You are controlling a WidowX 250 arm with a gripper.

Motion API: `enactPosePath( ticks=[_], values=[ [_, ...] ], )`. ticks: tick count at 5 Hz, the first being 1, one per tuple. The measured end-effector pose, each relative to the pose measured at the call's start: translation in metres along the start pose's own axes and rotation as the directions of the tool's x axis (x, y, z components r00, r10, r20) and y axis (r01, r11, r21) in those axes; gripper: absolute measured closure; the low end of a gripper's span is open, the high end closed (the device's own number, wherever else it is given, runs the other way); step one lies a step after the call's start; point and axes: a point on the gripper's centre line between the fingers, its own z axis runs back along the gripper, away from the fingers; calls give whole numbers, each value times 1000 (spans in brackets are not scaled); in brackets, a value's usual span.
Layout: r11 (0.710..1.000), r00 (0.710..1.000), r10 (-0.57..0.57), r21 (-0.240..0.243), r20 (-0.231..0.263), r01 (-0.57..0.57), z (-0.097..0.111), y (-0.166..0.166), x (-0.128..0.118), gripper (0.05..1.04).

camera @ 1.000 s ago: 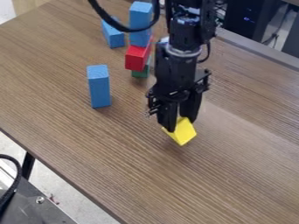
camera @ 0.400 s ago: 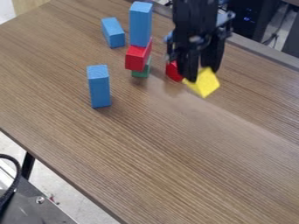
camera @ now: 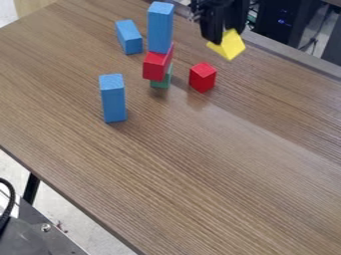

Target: Put the yellow triangle on top of the red cube

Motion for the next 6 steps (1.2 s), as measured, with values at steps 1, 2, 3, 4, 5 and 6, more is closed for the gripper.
enactPosePath(
  ticks=[1,2,3,4,5,6],
  values=[
    [1000,1000,-5,30,12,5,-9,-8,17,578],
    [997,1000,-28,75,9,27,-24,-9,28,577],
    [994,999,-47,100,4,46,-35,-9,31,578],
    [993,999,-48,108,0,47,-40,-8,33,578],
    [992,999,-53,117,-4,53,-47,-9,34,578],
    [990,998,-56,126,-7,56,-53,-9,35,578]
  ],
)
